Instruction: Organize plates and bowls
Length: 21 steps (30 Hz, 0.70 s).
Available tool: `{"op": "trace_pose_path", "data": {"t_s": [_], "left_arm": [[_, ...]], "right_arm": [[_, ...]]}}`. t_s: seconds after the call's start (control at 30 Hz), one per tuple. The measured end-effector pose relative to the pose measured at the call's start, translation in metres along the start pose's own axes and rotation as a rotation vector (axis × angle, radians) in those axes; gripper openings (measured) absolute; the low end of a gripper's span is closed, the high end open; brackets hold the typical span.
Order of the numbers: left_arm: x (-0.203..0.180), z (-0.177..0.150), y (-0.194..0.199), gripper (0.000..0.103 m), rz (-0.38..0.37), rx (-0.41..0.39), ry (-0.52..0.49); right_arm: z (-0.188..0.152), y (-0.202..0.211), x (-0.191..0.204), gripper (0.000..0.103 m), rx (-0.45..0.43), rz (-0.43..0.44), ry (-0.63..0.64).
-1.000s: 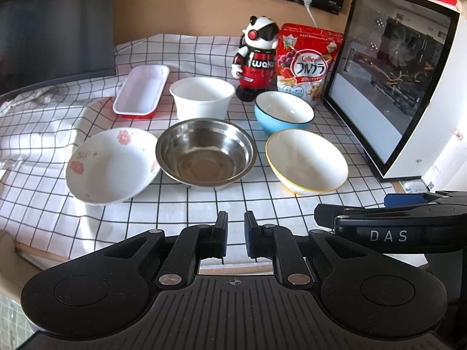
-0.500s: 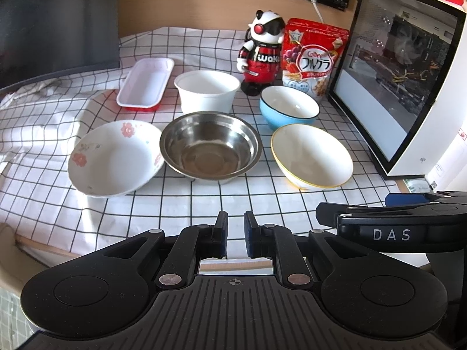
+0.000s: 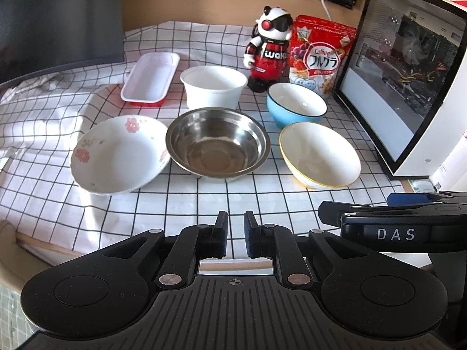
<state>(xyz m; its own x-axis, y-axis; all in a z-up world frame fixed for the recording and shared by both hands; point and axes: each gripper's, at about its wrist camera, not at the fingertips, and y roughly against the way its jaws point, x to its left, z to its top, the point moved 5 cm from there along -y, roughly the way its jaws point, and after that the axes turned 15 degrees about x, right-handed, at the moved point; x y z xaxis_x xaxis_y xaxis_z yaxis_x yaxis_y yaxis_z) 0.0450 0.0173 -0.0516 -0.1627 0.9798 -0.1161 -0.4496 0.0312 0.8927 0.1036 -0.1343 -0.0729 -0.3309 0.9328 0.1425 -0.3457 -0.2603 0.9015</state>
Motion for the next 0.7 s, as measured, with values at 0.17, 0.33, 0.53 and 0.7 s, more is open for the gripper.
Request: {"op": "trace_pose_path", "data": {"t_s": [0.17, 0.33, 0.53, 0.7], "left_arm": [[0.005, 0.004, -0.003, 0.015, -0.008, 0.005, -0.007], [0.015, 0.01, -0.007, 0.014, -0.023, 0.009, -0.019], [0.036, 0.02, -0.016, 0.014, -0.077, 0.025, -0.019], [0.057, 0.036, -0.024, 0.014, -0.114, -0.017, 0.0]], "right_arm": [[0.003, -0.003, 0.004, 0.103, -0.001, -0.003, -0.006], [0.009, -0.007, 0.012, 0.103, -0.002, -0.009, -0.02], [0.02, -0.01, 0.024, 0.103, -0.049, -0.004, -0.023], [0.039, -0.013, 0.038, 0.103, -0.131, 0.046, 0.009]]}}
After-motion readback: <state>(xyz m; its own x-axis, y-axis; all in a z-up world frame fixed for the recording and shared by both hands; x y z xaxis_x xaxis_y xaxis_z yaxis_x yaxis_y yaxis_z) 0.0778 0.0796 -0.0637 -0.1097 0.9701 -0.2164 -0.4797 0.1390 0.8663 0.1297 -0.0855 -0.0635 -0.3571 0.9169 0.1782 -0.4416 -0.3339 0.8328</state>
